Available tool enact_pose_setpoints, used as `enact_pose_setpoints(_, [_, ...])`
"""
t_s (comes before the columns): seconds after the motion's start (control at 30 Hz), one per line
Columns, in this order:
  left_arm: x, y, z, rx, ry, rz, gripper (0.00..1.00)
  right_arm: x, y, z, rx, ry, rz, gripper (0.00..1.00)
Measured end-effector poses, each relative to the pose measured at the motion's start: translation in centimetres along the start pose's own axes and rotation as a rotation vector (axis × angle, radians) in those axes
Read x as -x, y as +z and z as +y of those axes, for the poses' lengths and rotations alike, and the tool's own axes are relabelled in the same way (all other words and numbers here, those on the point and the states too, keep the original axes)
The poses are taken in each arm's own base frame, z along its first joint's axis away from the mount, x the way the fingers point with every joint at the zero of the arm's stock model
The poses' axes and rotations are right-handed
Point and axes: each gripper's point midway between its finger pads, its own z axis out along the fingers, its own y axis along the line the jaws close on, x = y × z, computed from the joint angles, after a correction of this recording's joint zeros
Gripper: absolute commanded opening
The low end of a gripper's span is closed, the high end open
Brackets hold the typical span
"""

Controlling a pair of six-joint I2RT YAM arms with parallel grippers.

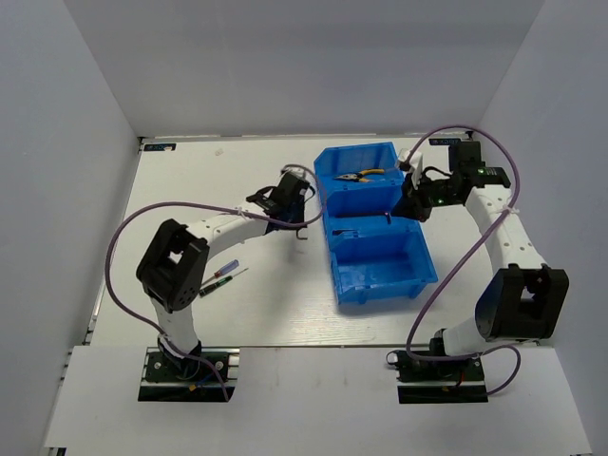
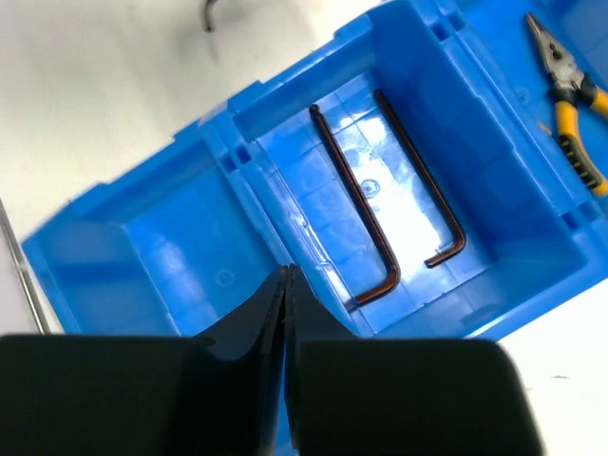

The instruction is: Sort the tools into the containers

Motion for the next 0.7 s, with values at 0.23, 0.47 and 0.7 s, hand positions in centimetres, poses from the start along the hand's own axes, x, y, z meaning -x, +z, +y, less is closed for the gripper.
enact_pose_setpoints(0.23, [7.5, -4.0, -9.0, -0.463, 0.436, -0.333, 0.0, -0.7, -0.5, 0.9, 0.04, 0.076, -0.018, 0.0])
enact_pose_setpoints(0.47, [10.2, -5.6, -16.0, -0.747, 0.666, -0.454, 0.14, -2.4, -1.1, 0.5, 0.019, 0.134, -0.016, 0.25])
enact_pose_setpoints(0.7, [7.8, -2.6, -18.3, -0.83, 0.711, -0.367, 0.37, -1.9, -2.1, 0.3, -0.01, 0.131, -0.042, 0.47])
